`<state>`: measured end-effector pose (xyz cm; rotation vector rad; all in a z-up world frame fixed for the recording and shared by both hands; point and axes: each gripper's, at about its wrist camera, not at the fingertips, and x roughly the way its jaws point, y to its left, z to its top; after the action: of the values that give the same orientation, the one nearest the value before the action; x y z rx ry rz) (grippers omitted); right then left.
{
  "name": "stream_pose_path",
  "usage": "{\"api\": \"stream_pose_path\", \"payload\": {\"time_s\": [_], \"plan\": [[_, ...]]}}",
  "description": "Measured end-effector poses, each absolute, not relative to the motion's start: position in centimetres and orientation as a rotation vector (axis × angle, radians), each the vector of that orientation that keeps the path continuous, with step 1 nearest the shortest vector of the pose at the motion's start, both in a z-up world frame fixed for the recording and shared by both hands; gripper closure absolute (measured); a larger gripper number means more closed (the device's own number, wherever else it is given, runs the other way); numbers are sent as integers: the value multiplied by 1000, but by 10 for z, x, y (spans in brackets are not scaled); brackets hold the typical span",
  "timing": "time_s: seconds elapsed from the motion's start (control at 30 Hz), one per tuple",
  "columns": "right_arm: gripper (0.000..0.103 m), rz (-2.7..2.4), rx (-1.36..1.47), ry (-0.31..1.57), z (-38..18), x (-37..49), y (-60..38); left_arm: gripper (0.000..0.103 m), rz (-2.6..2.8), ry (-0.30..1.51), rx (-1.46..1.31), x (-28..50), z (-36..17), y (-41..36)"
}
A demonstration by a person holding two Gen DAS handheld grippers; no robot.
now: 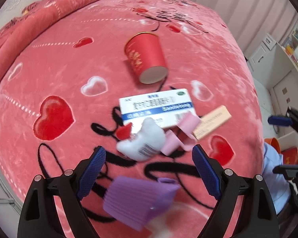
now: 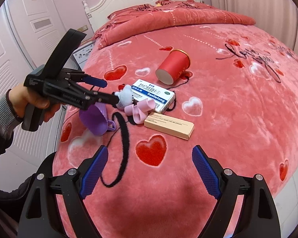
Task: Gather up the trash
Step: 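Swing both tools back from the bucket toward the remaining items on the bed, then grasp the white sock doll with the left gripper while the right gripper grasps the wooden box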
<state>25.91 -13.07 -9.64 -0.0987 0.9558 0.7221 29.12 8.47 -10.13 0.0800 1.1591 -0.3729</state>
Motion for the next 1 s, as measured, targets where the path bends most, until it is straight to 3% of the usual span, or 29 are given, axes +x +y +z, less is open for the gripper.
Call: {"api": "stream_pose_path", "payload": {"time_s": [0.23,0.27,0.33,0.57,0.77,1.0], "plan": [[18,722,-99,984,-111,267,-127,16,-393,1202,24,309,-122,90],[18,720,-98,985,-112,267,-128,28,-400,1204,16,310,-123,90],[18,717,-95,990,-115,269,-129,42,-413,1225,10,312,-130,89],[18,711,-96,1002,-122,274,-133,56,-422,1199,50,305,-126,87],[18,737,-150,980,-125,284,-135,56,-466,1117,93,279,-84,80],[18,788,-263,941,-137,313,-129,56,-547,1115,146,260,-74,55]]}}
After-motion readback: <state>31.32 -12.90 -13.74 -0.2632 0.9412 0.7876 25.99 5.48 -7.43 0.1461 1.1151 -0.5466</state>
